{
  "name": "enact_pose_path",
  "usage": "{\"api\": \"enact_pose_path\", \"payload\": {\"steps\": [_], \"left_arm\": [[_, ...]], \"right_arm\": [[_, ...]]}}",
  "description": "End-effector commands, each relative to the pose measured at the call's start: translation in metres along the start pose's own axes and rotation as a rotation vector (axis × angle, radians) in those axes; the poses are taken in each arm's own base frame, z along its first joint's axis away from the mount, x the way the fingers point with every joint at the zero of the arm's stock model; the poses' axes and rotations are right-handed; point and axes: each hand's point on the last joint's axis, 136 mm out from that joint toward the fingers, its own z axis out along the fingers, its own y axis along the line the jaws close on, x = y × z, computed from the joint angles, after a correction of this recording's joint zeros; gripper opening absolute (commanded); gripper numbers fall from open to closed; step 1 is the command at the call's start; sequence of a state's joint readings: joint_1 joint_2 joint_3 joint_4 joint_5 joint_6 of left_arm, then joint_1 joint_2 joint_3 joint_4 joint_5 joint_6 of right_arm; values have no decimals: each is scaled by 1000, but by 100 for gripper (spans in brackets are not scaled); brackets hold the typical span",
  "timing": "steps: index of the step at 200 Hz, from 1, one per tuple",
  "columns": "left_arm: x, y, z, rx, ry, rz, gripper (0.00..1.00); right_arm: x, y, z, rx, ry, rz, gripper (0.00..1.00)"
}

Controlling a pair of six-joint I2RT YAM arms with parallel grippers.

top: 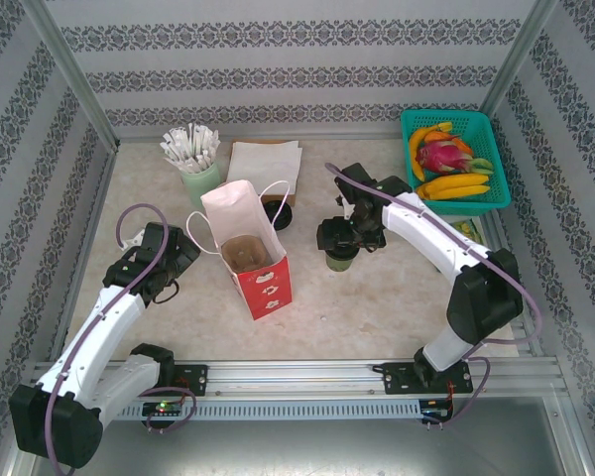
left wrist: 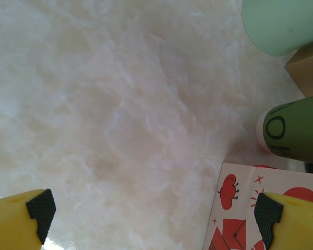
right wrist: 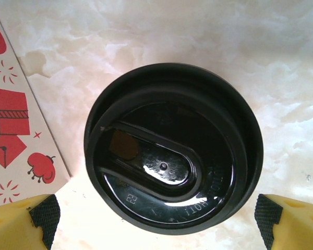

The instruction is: Pack the takeout coffee

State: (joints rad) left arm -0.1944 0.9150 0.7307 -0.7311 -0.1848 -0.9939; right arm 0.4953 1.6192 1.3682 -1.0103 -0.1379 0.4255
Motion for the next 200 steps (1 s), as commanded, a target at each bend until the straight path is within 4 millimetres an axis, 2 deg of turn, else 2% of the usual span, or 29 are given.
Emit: {"api": "enact_pose_path", "payload": {"steps": [1, 71, 136, 166, 200], "left_arm": [[-4, 4, 3, -14, -23, 14, 100], [-1, 7, 5, -23, -17, 15, 100], [1, 8, 7, -27, -10, 13, 100], [2, 9, 8, -27, -6, 10, 100], [4, 10, 9, -30, -4, 11, 100]], "right_arm": [[3, -3, 2, 47, 25, 17, 98], [2, 5, 8, 50, 32, -6, 98], [0, 3, 13, 69, 29, 3, 98], [-1, 10, 13, 29, 21, 7, 98], [-4, 2, 17, 74, 6, 11, 98]]}}
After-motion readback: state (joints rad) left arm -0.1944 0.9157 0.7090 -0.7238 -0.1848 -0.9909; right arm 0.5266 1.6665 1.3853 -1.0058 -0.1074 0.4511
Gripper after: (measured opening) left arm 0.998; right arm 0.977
